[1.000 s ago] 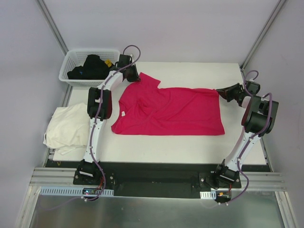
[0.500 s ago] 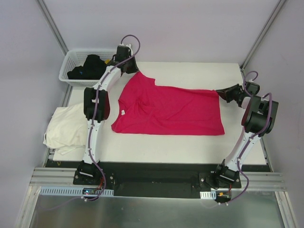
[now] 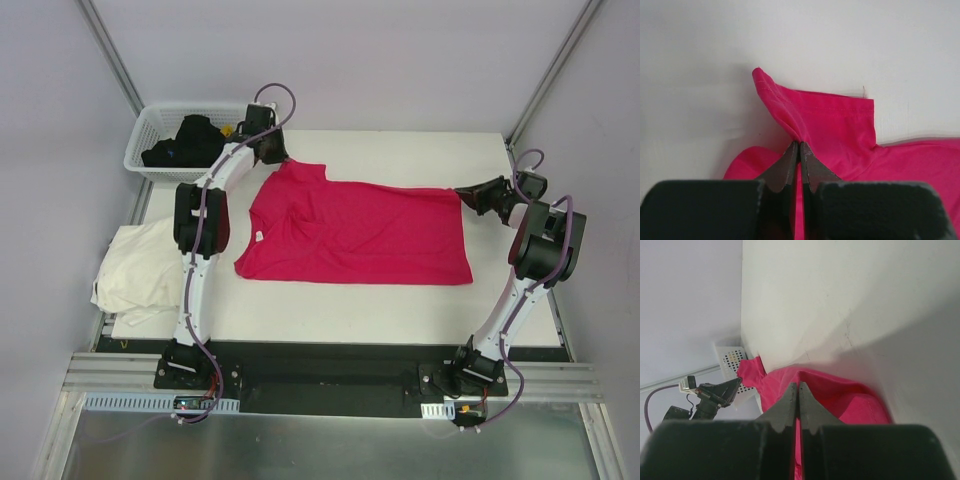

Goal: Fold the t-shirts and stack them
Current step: Grap the side of the flattened tshirt furthest away from the robot with both arms, then fold the other side of the tshirt into a rectangle

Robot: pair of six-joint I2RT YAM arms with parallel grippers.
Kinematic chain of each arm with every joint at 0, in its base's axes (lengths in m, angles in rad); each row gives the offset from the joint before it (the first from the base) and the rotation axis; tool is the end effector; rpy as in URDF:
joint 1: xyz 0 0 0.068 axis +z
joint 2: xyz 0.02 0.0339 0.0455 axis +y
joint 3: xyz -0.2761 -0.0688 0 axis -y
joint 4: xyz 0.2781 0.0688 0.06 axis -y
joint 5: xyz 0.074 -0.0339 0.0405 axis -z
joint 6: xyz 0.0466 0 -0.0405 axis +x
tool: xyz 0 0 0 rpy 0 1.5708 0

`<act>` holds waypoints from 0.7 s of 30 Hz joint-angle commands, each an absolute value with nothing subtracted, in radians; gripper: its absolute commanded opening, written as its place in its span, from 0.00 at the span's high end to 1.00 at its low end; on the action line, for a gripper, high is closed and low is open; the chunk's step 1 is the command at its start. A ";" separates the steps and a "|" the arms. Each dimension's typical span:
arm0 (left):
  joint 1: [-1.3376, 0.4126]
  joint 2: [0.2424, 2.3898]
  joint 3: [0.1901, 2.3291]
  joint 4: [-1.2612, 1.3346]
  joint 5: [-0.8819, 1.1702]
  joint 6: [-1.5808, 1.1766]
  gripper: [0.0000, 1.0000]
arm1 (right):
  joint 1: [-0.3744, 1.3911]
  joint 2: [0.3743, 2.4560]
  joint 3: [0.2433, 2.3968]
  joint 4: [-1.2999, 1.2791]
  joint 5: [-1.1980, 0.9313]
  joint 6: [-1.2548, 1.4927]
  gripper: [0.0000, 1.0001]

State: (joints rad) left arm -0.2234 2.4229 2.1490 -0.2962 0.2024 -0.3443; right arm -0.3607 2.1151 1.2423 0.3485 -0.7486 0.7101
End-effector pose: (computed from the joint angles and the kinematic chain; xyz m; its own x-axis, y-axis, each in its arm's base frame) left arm 0.5952 -0.1448 0.2132 -0.6244 -0.1972 -0.7558 0.1820 0.9043 -0.3863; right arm 0.4615 -0.1402 0.1211 -0.5460 0.7164 -0.4343 0.0834 0.5623 0.8227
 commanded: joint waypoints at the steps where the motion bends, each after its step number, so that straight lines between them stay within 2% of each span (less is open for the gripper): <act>1: -0.230 2.300 2.122 -0.287 0.169 -0.307 1.00 | -0.368 2.106 1.295 0.391 -0.765 0.724 0.99; 21: -0.230 2.142 1.908 -0.262 0.132 -0.311 1.00 | -0.373 2.074 1.281 0.382 -0.778 0.721 0.99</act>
State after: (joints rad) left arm -0.2234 2.2513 1.9480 -0.2901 0.1482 -0.3225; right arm -0.3607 2.1162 1.2804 0.3481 -0.7490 0.7250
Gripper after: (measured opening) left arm 0.006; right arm 0.015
